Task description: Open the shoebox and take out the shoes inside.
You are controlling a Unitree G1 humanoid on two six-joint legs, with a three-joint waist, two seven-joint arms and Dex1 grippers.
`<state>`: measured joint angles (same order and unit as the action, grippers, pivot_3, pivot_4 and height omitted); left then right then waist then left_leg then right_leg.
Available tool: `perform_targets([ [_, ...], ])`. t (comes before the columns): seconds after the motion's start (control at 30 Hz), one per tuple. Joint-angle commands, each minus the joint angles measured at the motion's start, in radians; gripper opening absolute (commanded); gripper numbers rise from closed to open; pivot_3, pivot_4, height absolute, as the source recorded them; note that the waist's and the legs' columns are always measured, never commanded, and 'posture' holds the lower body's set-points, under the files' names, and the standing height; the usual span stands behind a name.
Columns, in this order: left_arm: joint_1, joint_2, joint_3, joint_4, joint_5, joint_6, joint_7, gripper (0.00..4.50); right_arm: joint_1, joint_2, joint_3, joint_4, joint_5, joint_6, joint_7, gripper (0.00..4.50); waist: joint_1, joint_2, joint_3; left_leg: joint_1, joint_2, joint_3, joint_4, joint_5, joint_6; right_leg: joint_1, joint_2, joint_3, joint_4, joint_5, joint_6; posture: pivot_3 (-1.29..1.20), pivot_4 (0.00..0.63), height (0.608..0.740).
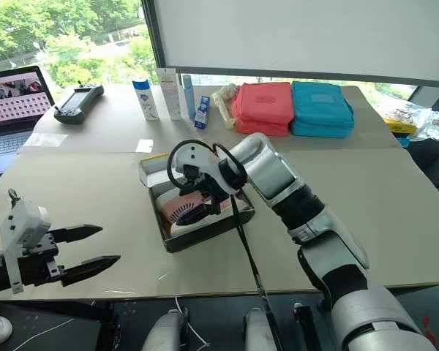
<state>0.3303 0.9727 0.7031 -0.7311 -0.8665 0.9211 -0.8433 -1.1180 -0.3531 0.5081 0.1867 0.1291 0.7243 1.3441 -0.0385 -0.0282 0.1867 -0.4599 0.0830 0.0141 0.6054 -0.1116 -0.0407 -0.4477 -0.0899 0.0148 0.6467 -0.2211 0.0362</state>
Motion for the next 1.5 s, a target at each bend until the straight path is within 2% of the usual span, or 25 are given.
perform_targets([
  [0.03, 0.001, 0.001, 0.019, -0.003, 0.010, -0.023, -0.006, 4.50, 0.021, -0.013, 0.022, -0.048, -0.020, -0.033, -0.011, 4.45, 0.000, 0.000, 0.000, 0.000, 0.000, 0.000, 0.000, 0.000, 0.000, 0.000, 0.000, 0.000, 0.000, 0.000, 0.000, 0.00, 0.150, 0.715],
  [0.3, -0.003, 0.009, 0.019, 0.005, 0.014, -0.023, -0.014, 4.50, 0.040, -0.038, 0.028, -0.096, -0.015, -0.025, 0.000, 4.45, 0.000, 0.000, 0.000, 0.000, 0.000, 0.001, 0.000, 0.000, 0.000, -0.001, 0.000, 0.000, 0.000, 0.000, 0.000, 0.00, 0.150, 0.715],
  [0.47, -0.014, 0.009, 0.010, 0.003, 0.011, -0.022, -0.010, 4.50, 0.066, -0.054, 0.059, -0.087, -0.065, -0.097, -0.020, 4.45, 0.000, 0.000, 0.000, 0.000, 0.001, 0.001, 0.000, 0.000, 0.000, -0.003, 0.000, 0.000, 0.000, 0.000, 0.000, 0.00, 0.150, 0.715],
  [0.57, -0.015, 0.009, 0.014, 0.002, 0.012, -0.021, -0.011, 4.50, 0.074, -0.066, 0.073, -0.084, -0.086, -0.137, -0.022, 3.81, 0.001, 0.000, 0.000, 0.000, 0.000, 0.001, 0.000, 0.000, 0.000, -0.005, 0.000, 0.000, 0.000, 0.000, 0.000, 0.00, 0.150, 0.715],
  [0.6, -0.015, 0.009, 0.015, 0.003, 0.013, -0.022, -0.011, 4.50, 0.076, -0.068, 0.078, -0.080, -0.093, -0.151, -0.024, 3.31, 0.001, 0.000, 0.000, 0.000, 0.000, 0.001, 0.000, 0.000, 0.000, -0.005, 0.000, 0.000, 0.000, 0.000, 0.000, 0.00, 0.150, 0.715],
  [0.63, -0.015, 0.009, 0.015, 0.003, 0.014, -0.022, -0.012, 4.50, 0.077, -0.071, 0.082, -0.076, -0.099, -0.165, -0.024, 3.09, 0.002, -0.001, 0.000, 0.000, 0.000, 0.001, 0.000, 0.000, 0.000, -0.005, 0.000, 0.000, 0.000, 0.000, 0.000, 0.00, 0.150, 0.715],
  [0.87, -0.020, 0.011, 0.012, 0.006, 0.019, -0.024, -0.012, 4.50, 0.079, -0.068, 0.088, -0.053, -0.125, -0.214, -0.019, 0.79, 0.003, -0.001, -0.001, 0.000, 0.001, 0.002, 0.000, 0.000, 0.000, -0.005, 0.000, 0.000, 0.000, 0.001, 0.000, 0.00, 0.150, 0.715],
  [0.9, -0.021, 0.011, 0.011, 0.007, 0.021, -0.025, -0.013, 4.50, 0.080, -0.068, 0.089, -0.051, -0.128, -0.219, -0.016, 0.62, 0.003, -0.001, -0.001, 0.000, 0.001, 0.002, 0.000, 0.000, 0.000, -0.005, 0.000, 0.000, 0.000, 0.001, 0.000, 0.00, 0.150, 0.715],
  [1.13, -0.028, 0.011, -0.002, 0.009, 0.027, -0.027, -0.011, 4.50, 0.066, -0.067, 0.051, -0.051, -0.094, -0.279, 0.015, 0.58, 0.002, -0.001, -0.001, 0.000, 0.001, 0.002, 0.001, 0.000, 0.000, -0.005, -0.001, 0.000, 0.000, 0.001, 0.000, 0.00, 0.150, 0.715],
  [1.2, -0.028, 0.014, -0.005, 0.008, 0.034, -0.027, -0.014, 4.50, 0.044, -0.063, -0.014, -0.075, -0.009, -0.225, 0.059, 0.58, 0.002, -0.001, -0.001, 0.000, 0.001, 0.002, 0.001, 0.000, 0.000, -0.005, 0.000, 0.000, 0.000, 0.001, 0.000, 0.00, 0.150, 0.715],
  [1.3, -0.030, 0.015, -0.005, 0.002, 0.041, -0.027, -0.011, 4.50, 0.014, -0.041, -0.192, -0.047, 0.174, -0.166, 0.097, 0.58, 0.002, -0.001, -0.001, -0.001, 0.001, 0.002, 0.000, 0.000, 0.000, -0.003, 0.000, 0.000, 0.000, 0.001, 0.000, 0.00, 0.150, 0.715],
  [1.37, -0.026, 0.011, 0.005, -0.002, 0.039, -0.025, -0.014, 4.50, 0.023, -0.022, -0.263, 0.010, 0.190, -0.179, 0.019, 0.58, 0.002, -0.001, -0.001, -0.002, 0.001, 0.002, 0.000, 0.000, 0.000, -0.003, 0.000, 0.000, 0.000, 0.001, 0.000, 0.00, 0.150, 0.715],
  [1.5, -0.021, 0.010, 0.006, -0.008, 0.038, -0.021, -0.018, 4.50, 0.113, 0.007, -0.298, -0.016, 0.159, -0.148, -0.146, 0.58, 0.002, -0.004, -0.002, -0.001, 0.001, 0.002, 0.000, 0.000, 0.000, -0.003, 0.000, 0.000, 0.000, 0.001, 0.000, 0.00, 0.150, 0.715],
])
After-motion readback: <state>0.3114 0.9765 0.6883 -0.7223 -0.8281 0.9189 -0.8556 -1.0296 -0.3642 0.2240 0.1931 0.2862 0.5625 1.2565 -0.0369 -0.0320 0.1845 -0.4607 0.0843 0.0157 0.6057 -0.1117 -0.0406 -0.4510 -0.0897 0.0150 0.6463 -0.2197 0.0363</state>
